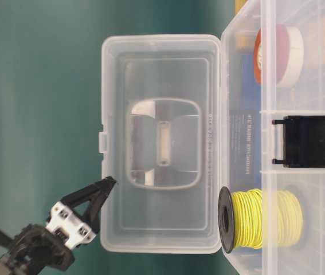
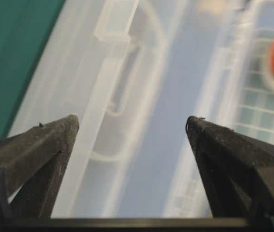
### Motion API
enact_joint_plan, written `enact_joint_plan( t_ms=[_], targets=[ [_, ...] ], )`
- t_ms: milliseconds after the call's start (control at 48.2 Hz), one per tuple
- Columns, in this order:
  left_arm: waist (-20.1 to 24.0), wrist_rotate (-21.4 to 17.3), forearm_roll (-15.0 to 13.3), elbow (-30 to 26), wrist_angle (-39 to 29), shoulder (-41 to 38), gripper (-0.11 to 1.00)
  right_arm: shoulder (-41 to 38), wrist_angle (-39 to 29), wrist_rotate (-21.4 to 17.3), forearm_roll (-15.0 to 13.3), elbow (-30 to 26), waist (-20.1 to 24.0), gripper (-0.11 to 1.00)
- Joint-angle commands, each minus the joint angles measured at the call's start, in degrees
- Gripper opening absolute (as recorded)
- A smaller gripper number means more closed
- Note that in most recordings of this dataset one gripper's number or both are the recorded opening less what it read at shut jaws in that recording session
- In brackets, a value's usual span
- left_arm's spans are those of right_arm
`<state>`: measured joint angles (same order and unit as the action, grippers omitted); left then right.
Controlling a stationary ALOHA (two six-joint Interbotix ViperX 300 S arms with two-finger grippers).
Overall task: Close the tool box with the left arm.
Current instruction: 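Push the clear lid forward and down with the left gripper, then withdraw the left gripper from the closed lid toward the left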
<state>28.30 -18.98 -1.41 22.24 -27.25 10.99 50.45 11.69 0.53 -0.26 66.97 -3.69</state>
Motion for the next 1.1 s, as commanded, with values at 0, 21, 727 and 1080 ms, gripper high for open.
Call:
enact_joint_plan(
  t_ms=[0, 21, 727, 1080],
  targets=[
    [-4.4, 0.8, -0.8, 2.2, -1.1, 0.8, 0.9, -0.2, 0.3, 0.0, -0.1, -0.8, -0.2, 0.0],
    [-5.0, 0.9, -0.8, 2.5, -1.1, 1.1, 0.9, -0.2, 0.3, 0.0, -0.1, -0.8, -0.2, 0.0],
    [-25.0, 16.2, -0.7, 12.4, -0.7, 9.3, 0.9, -0.2, 0.3, 0.0, -0.1, -0.8, -0.5, 0.0],
    [-29.6, 18.3, -0.5, 14.1, 0.5, 12.0, 0.9, -0.2, 0.2, 0.0, -0.1, -0.8, -0.5, 0.0]
  ],
)
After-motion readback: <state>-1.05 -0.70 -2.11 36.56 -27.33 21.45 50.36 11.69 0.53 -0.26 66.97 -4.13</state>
